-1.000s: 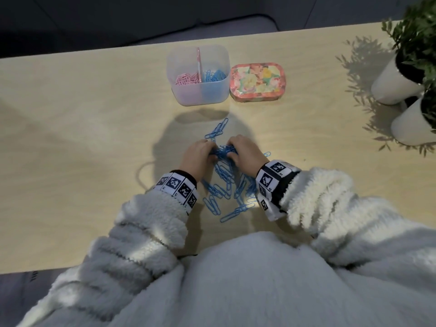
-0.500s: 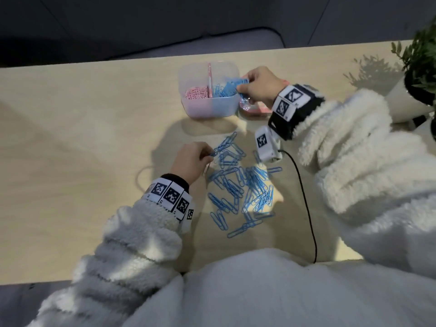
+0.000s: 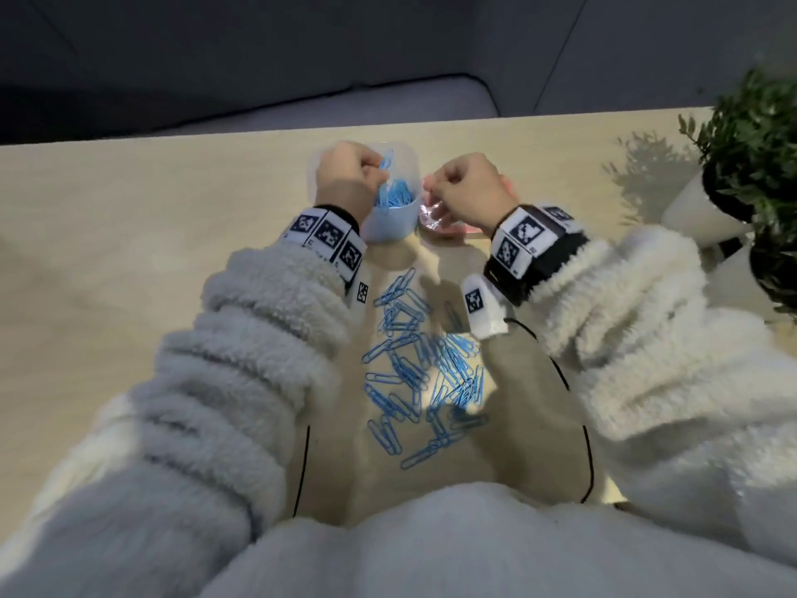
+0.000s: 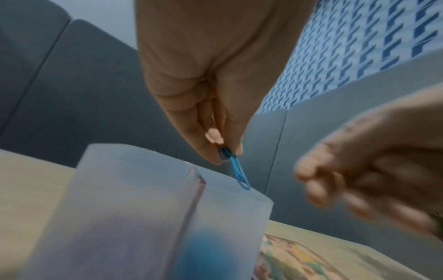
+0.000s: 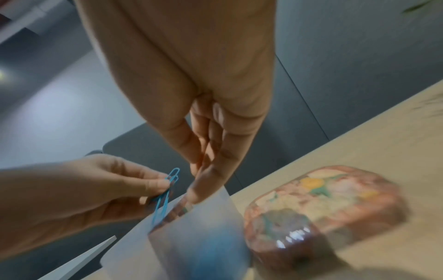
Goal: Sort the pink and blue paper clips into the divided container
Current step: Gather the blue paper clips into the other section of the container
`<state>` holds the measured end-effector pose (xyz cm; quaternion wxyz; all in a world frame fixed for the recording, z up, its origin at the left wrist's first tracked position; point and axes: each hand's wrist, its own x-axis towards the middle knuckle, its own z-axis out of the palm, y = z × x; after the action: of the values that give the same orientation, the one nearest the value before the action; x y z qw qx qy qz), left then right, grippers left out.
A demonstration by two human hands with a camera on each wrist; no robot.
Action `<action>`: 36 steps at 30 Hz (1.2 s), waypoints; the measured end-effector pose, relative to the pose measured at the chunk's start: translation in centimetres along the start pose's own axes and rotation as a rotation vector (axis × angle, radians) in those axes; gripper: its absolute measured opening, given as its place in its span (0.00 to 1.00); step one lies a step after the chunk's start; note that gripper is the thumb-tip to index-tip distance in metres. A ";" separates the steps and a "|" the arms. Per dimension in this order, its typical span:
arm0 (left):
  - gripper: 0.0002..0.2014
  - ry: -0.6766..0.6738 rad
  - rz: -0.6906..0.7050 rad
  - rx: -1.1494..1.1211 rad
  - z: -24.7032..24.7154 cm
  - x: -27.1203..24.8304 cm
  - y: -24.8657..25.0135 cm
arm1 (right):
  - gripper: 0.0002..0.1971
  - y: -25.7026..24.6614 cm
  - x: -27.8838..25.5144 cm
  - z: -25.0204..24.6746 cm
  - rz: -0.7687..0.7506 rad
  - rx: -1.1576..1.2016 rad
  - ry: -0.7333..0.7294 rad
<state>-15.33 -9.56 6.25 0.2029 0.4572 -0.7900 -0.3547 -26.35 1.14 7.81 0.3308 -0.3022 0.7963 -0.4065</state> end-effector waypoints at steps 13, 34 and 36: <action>0.12 -0.166 0.302 0.200 -0.2 -3.1 -0.8 | 0.43 12.9 -11.8 -3.5 0.052 -0.645 -0.352; 0.41 -0.441 0.247 0.382 1.0 -16.8 -9.5 | 0.27 11.1 -10.3 3.5 -0.293 -0.672 -0.410; 0.49 -0.425 0.261 0.360 0.9 -15.9 -8.8 | 0.20 9.8 -8.3 3.5 -0.369 -0.715 -0.288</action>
<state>-2.84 1.67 -0.89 -0.0074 0.2960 -0.9169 -0.2675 -20.75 10.56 0.22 0.2346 -0.5891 0.7653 -0.1108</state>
